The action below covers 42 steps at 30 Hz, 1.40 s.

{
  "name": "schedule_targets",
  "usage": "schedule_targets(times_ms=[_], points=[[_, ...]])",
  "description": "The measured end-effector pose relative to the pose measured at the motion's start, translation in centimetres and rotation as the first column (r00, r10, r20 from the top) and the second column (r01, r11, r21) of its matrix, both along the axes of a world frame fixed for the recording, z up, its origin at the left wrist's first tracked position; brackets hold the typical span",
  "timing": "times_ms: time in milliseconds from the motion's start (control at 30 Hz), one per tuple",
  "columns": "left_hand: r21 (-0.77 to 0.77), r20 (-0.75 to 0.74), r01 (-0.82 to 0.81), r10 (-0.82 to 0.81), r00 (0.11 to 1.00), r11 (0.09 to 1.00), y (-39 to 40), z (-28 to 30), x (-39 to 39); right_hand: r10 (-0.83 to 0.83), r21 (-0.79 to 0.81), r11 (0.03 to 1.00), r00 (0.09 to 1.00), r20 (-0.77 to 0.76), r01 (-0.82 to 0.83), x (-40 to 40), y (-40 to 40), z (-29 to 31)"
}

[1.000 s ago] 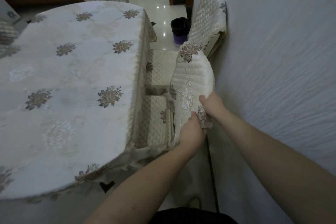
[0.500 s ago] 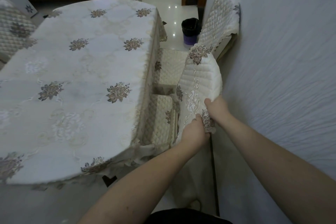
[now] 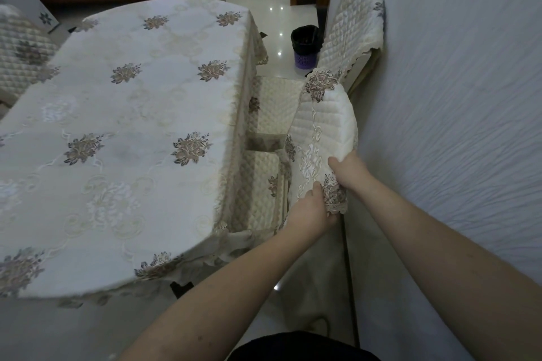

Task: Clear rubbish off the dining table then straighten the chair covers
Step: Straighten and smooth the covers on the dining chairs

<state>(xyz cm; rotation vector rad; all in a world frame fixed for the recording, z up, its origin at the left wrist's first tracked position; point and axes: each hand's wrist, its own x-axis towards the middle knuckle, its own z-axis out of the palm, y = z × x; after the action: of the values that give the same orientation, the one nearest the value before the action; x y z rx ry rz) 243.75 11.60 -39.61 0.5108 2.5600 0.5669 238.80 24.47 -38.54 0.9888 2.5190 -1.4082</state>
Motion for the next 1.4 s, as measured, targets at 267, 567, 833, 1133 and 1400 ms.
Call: schedule_targets(times_ms=[267,567,833,1133,1400], points=[[0.086,0.010,0.061,-0.062,0.998,0.994,-1.7,-0.6,1.0,0.013,0.012,1.000,1.000,0.026,-0.014,0.1,-0.1,-0.1],[0.027,-0.020,0.065,-0.064,0.998,0.998,-0.9,-1.2,0.9,0.064,-0.017,0.998,0.997,0.043,-0.063,-0.2,1.0,-0.1],[0.008,-0.041,0.086,-0.086,0.995,0.996,-1.0,-1.3,0.7,0.069,-0.035,0.997,0.997,0.045,-0.067,-0.2,1.0,0.0],[-0.146,-0.183,0.236,-0.260,0.948,0.961,-2.5,-0.6,0.0,0.139,0.105,0.984,0.987,0.084,-0.147,1.8,0.3,0.7],[-0.343,-0.359,0.225,-0.348,0.866,0.912,-6.5,-0.2,1.7,0.367,0.573,0.708,0.908,0.200,-0.412,8.9,-0.9,0.0]])
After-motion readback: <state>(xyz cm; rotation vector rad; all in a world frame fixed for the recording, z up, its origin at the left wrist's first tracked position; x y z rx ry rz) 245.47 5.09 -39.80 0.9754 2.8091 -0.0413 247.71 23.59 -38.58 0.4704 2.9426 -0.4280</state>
